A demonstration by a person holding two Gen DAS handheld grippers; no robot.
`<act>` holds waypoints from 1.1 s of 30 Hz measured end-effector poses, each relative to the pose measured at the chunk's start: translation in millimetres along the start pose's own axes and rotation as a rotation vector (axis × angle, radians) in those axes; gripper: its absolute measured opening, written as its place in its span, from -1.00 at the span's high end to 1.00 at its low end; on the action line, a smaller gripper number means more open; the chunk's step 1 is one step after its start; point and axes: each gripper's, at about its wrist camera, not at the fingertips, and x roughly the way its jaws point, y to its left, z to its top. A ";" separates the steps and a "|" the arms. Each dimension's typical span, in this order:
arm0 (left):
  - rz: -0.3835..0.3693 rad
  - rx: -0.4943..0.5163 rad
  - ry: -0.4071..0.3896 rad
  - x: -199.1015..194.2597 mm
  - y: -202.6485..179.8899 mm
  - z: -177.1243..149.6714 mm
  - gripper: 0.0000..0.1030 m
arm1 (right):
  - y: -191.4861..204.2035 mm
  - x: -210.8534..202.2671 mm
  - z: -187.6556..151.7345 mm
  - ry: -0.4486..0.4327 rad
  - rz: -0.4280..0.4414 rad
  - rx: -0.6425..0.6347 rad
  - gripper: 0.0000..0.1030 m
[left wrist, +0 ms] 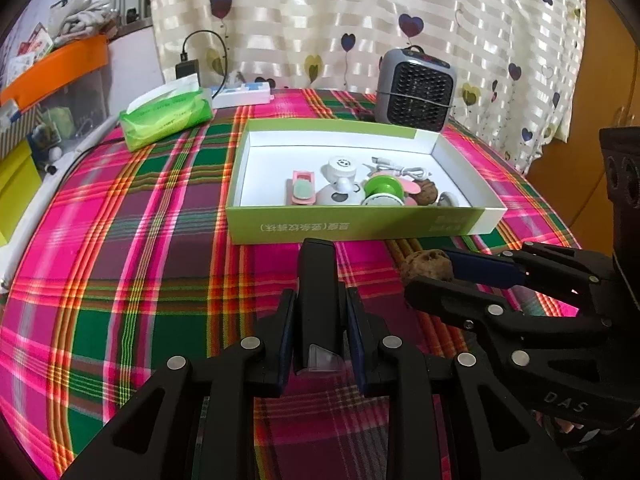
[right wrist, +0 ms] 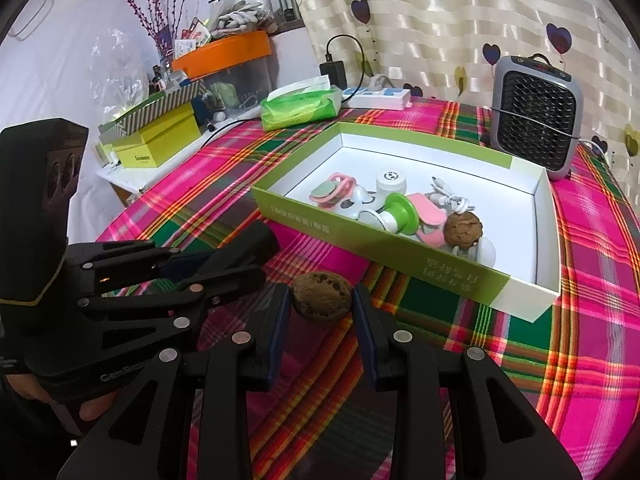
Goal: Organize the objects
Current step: 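Carry black marker over the tray with left gripper while right gripper carries the walnut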
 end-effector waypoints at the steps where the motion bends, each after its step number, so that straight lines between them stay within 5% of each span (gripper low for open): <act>1: -0.003 0.000 -0.002 -0.8 -0.8 0.0 0.58 | -0.1 -0.5 -0.1 -0.001 -0.003 0.001 0.36; 33: -0.043 0.050 -0.052 -17.3 -29.5 15.2 0.58 | -6.6 -32.4 3.3 -0.048 -0.078 -0.040 0.36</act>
